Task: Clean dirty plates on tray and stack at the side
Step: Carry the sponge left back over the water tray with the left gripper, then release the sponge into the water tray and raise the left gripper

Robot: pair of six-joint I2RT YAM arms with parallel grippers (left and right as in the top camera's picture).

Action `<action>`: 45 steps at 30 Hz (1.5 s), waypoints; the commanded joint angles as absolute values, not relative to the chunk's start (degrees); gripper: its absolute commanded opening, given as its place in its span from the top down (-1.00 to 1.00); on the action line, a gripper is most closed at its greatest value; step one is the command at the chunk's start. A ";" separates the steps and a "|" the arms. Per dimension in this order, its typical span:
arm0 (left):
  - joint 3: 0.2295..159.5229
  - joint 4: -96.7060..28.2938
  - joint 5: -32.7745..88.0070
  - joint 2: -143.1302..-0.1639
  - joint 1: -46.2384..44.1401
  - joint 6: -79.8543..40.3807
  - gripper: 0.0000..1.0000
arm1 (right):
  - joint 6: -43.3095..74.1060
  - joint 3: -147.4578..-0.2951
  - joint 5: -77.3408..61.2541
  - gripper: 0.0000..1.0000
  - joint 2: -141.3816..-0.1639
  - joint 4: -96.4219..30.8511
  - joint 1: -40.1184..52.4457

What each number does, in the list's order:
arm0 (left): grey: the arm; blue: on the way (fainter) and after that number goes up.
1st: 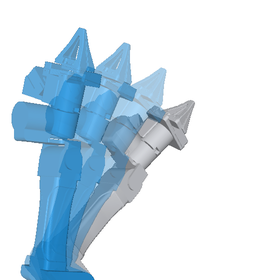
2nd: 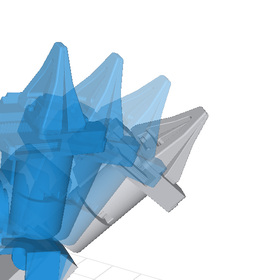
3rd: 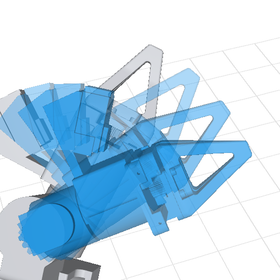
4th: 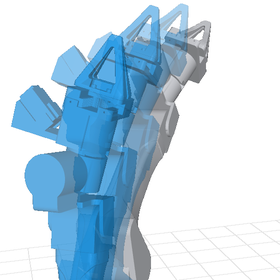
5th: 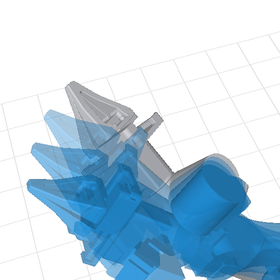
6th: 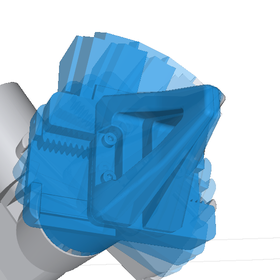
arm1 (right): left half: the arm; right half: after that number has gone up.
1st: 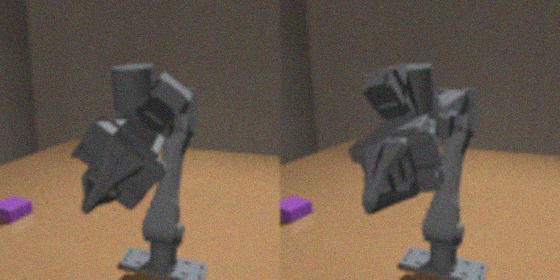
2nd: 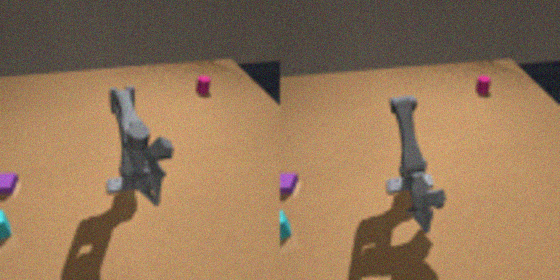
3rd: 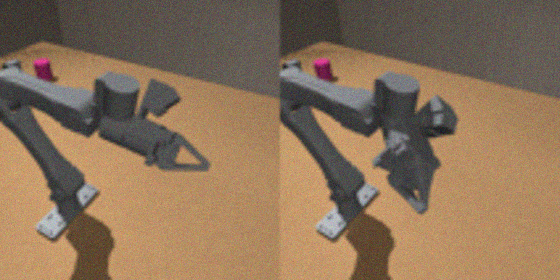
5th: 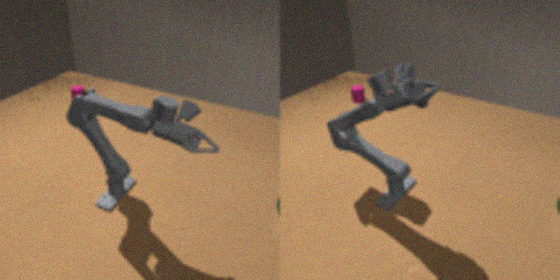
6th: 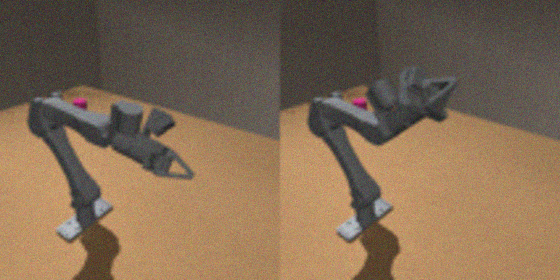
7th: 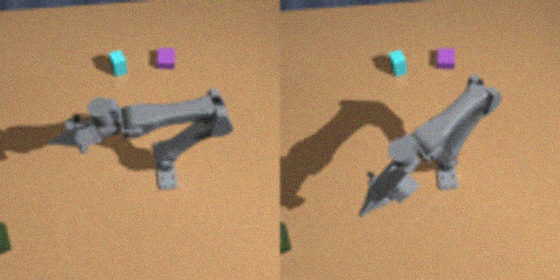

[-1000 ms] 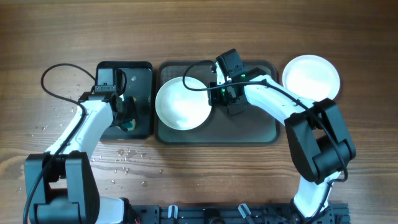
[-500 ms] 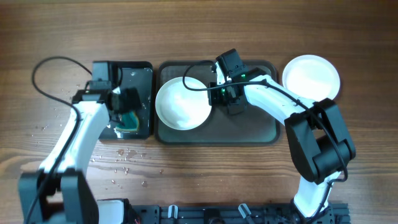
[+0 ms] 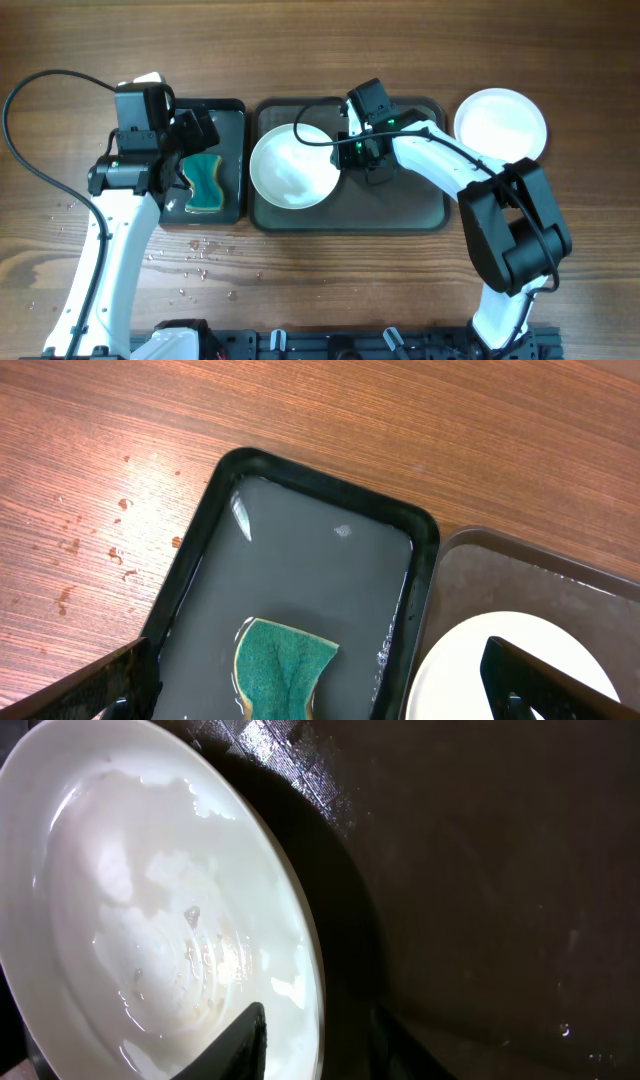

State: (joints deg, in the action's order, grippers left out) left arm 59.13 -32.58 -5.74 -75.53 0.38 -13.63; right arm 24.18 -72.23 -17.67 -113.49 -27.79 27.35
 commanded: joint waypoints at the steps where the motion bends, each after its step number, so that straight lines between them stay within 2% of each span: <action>1: 59.70 -32.60 -5.89 -75.55 0.54 -14.13 -1.00 | 24.21 -71.88 -18.44 0.31 -114.65 -27.66 27.79; 3: 59.70 -32.62 -5.89 -75.55 0.54 -14.13 -1.00 | 24.23 -71.88 -18.44 0.38 -114.65 -27.64 27.79; 7: 59.70 -32.62 -5.89 -75.55 0.54 -14.13 -1.00 | 25.17 -71.88 -18.41 0.78 -114.65 -27.59 27.79; 14: 59.70 -32.80 -5.89 -75.55 0.54 -14.13 -1.00 | 25.65 -71.88 -15.88 0.92 -114.67 -27.62 27.79; 23: 59.70 -32.80 -5.89 -75.55 0.54 -14.13 -1.00 | 25.69 -71.85 -15.81 0.89 -114.67 -27.46 27.79; 24: 59.70 -32.80 -5.89 -75.55 0.54 -14.13 -1.00 | 25.69 -71.85 -15.81 0.76 -114.67 -27.46 27.79; 25: 59.70 -32.80 -5.89 -75.55 0.54 -14.13 -1.00 | 25.69 -71.88 -15.81 0.38 -114.67 -27.46 27.79; 26: 59.70 -32.80 -5.89 -75.55 0.54 -14.13 -1.00 | 25.69 -71.85 -15.81 -0.11 -114.67 -27.44 27.79; 27: 59.70 -32.80 -5.89 -75.55 0.54 -14.13 -1.00 | 25.71 -71.88 -15.81 -0.35 -114.67 -27.44 27.79; 29: 59.70 -32.80 -5.89 -75.55 0.54 -14.13 -1.00 | 25.67 -71.85 -15.81 -0.44 -114.67 -27.46 27.79; 34: 59.70 -32.80 -5.89 -75.55 0.54 -14.13 -1.00 | 25.69 -71.61 -15.79 -0.13 -114.91 -27.42 27.79; 40: 59.70 -32.80 -5.89 -75.55 0.54 -14.13 -1.00 | 26.55 -71.11 -15.81 0.14 -114.91 -27.07 27.79; 45: 59.70 -32.80 -5.89 -75.55 0.54 -14.13 -1.00 | 30.30 -68.45 -15.84 0.19 -114.93 -23.99 27.81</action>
